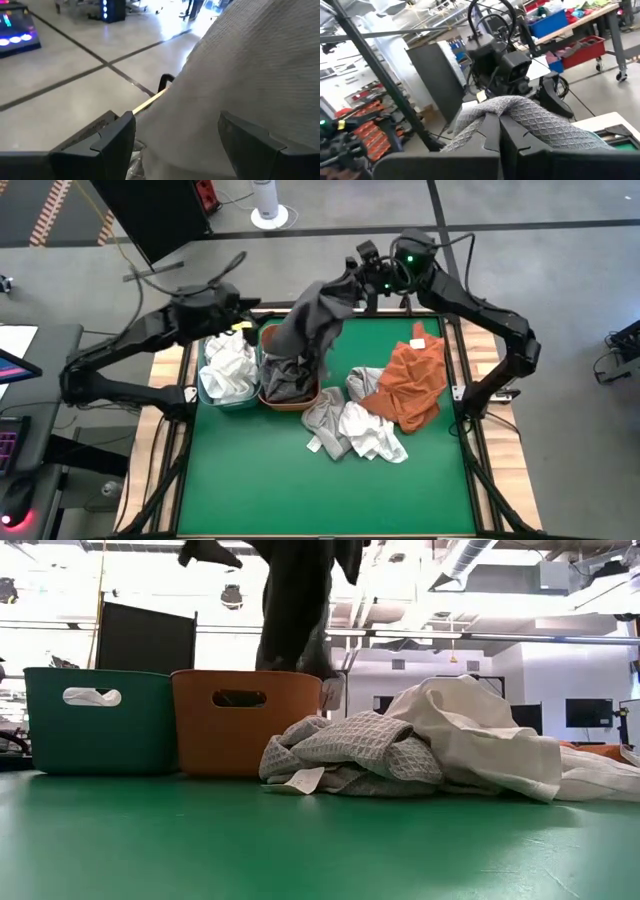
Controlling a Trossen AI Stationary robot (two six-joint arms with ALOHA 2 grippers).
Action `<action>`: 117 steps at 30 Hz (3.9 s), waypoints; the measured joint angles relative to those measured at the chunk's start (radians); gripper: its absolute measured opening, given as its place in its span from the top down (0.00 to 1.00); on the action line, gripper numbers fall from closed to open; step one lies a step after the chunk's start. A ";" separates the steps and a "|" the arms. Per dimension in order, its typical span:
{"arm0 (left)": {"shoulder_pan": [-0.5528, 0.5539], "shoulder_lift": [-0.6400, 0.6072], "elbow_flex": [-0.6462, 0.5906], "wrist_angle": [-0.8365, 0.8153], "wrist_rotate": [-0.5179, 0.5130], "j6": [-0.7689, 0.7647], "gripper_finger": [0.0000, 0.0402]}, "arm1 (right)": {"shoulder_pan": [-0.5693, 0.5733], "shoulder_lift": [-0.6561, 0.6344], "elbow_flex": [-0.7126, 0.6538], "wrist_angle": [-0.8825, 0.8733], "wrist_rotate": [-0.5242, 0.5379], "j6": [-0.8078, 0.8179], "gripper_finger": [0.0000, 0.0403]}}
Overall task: Sort towels by color in basket
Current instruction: Put the black towel into the orange bin
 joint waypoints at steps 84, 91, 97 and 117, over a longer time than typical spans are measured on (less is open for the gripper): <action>-0.007 -0.065 0.000 -0.247 -0.077 -0.107 0.33 | 0.195 0.544 0.503 -0.916 0.508 -0.578 0.40; -0.007 0.094 0.000 -0.265 0.053 -0.065 0.33 | 0.114 0.534 0.634 -1.228 0.561 -0.635 0.40; -0.007 0.283 0.000 -0.257 0.132 0.010 0.33 | 0.003 0.434 0.607 -1.269 0.583 -0.636 0.40; 0.008 0.841 0.006 -0.109 0.163 -0.026 0.33 | -0.021 0.337 0.607 -1.133 0.583 -0.679 0.40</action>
